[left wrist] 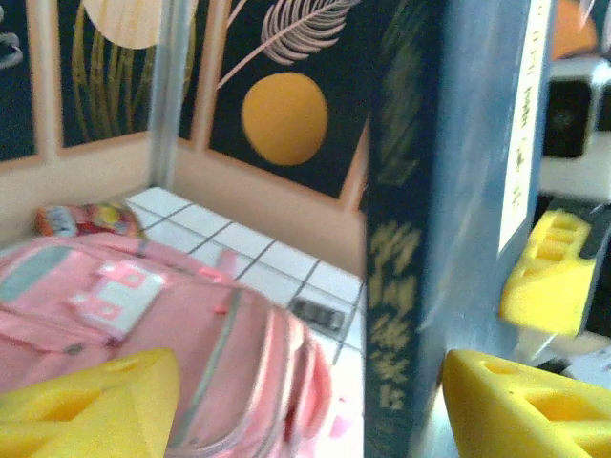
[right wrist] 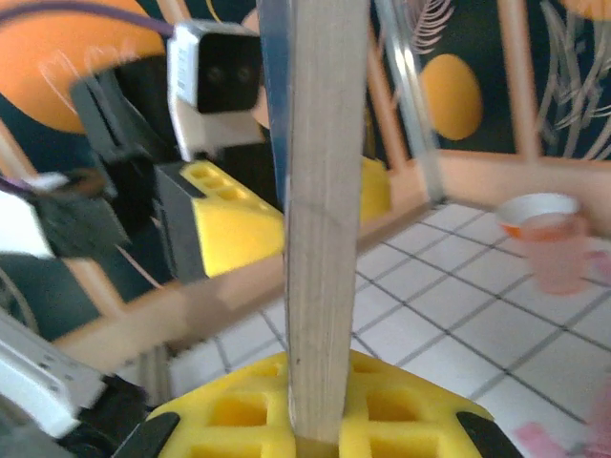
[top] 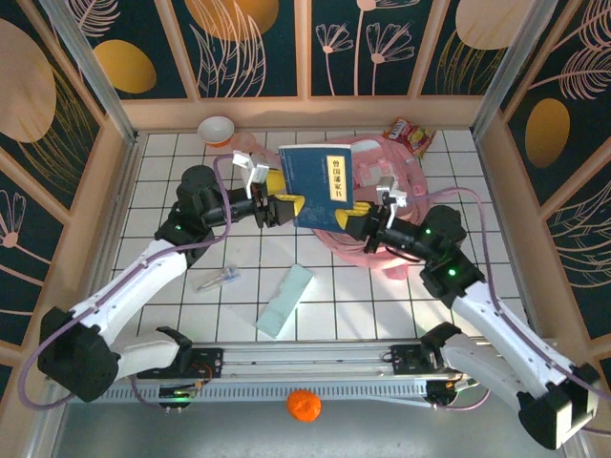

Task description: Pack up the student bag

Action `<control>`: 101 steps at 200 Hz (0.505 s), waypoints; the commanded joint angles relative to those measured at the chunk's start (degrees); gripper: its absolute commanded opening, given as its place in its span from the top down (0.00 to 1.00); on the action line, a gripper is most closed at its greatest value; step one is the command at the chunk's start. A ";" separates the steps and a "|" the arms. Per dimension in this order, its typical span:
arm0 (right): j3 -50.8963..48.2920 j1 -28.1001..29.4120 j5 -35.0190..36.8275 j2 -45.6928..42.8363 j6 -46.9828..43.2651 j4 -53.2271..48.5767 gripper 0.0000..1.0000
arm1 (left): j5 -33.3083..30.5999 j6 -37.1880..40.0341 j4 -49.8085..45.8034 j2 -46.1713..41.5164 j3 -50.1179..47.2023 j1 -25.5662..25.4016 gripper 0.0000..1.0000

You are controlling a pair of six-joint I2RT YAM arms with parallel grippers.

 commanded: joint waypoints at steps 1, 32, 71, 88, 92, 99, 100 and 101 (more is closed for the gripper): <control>5.13 -0.20 9.34 -0.64 -26.52 -20.79 1.00 | -6.57 30.25 -19.20 -3.11 2.81 0.03 0.24; 11.34 -0.14 21.76 4.53 -38.07 -36.03 1.00 | -9.49 44.86 -24.16 -5.92 1.60 -0.07 0.19; 12.32 0.61 23.40 8.07 -48.58 -41.54 1.00 | -10.13 50.63 -29.11 -3.89 1.96 -0.02 0.17; 12.41 2.65 24.11 9.01 -51.51 -41.50 1.00 | -8.35 51.00 -29.49 -2.52 2.25 -0.10 0.17; 12.47 3.03 24.24 9.32 -52.07 -41.39 1.00 | -7.57 51.21 -29.56 -2.19 2.21 -0.10 0.17; 12.94 3.71 24.29 9.97 -52.58 -41.23 1.00 | -6.20 52.17 -29.95 -1.59 2.25 -0.10 0.18; 12.99 3.77 24.29 10.03 -52.58 -41.23 1.00 | -6.04 52.27 -29.98 -1.50 2.25 -0.14 0.18; 13.01 3.84 24.25 10.15 -52.68 -41.19 1.00 | -5.83 52.32 -30.05 -1.41 2.21 -0.12 0.18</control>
